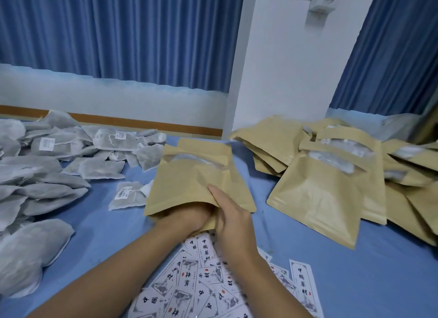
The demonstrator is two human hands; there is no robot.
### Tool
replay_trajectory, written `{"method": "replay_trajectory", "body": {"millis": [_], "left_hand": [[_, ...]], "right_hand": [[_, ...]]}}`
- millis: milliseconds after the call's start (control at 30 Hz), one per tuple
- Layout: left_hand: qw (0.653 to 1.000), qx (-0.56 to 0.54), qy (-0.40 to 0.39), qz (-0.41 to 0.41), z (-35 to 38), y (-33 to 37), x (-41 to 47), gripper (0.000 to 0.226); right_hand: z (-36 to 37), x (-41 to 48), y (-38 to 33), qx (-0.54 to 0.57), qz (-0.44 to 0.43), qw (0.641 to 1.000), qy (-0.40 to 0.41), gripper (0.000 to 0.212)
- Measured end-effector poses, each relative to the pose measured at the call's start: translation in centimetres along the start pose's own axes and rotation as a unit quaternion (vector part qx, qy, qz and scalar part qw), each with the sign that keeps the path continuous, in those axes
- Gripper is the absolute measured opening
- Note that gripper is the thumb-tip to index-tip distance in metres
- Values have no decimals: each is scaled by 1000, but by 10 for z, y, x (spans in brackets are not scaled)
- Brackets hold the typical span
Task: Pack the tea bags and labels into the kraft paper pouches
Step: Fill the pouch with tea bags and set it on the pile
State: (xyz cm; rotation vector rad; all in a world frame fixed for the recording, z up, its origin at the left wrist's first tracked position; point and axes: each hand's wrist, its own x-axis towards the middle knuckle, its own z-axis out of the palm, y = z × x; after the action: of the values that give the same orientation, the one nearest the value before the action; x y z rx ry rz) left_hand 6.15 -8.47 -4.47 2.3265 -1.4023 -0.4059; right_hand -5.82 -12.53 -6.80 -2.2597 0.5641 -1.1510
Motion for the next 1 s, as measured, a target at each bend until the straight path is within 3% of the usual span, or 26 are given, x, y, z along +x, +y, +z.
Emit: {"method": "replay_trajectory", "body": {"millis": [100,200,233,300,367,467,567,733,833,900,1000], "left_hand": [[965,47,215,144,6,-15,-19,29],[857,24,406,318,-3,-33,-37,19],[821,-4,465,331,-10,-36,-37,19],[797,-74,534,271,-27,-43,-35,19],[836,-57,533,112,-34,-57,-28,18],[912,23,383,-142,-27,-90,-17,28],[923,-42,285,-256,-26,-107,-14,41],[938,57,274,-205,-21,-110,-9,31],[934,-1,314,-172,-16,-109,-9,27],[909,-116,379,-133,-15,-106,-9,25],[833,-243,497,-12,-18,-92,-16,36]], "right_hand": [[-2,4,5,6,29,999,22,59],[-5,7,12,-15,45,998,30,56],[-5,8,15,-21,50,998,31,55],[-6,8,17,-28,55,998,33,55],[-5,7,18,-30,58,997,28,56],[-3,8,18,-24,64,998,5,58],[-2,10,20,-28,84,996,4,55],[-4,10,18,-24,89,996,5,55],[-4,10,16,-28,93,995,1,55],[-4,10,16,-30,91,995,2,57],[-5,10,16,-34,92,995,7,56]]}}
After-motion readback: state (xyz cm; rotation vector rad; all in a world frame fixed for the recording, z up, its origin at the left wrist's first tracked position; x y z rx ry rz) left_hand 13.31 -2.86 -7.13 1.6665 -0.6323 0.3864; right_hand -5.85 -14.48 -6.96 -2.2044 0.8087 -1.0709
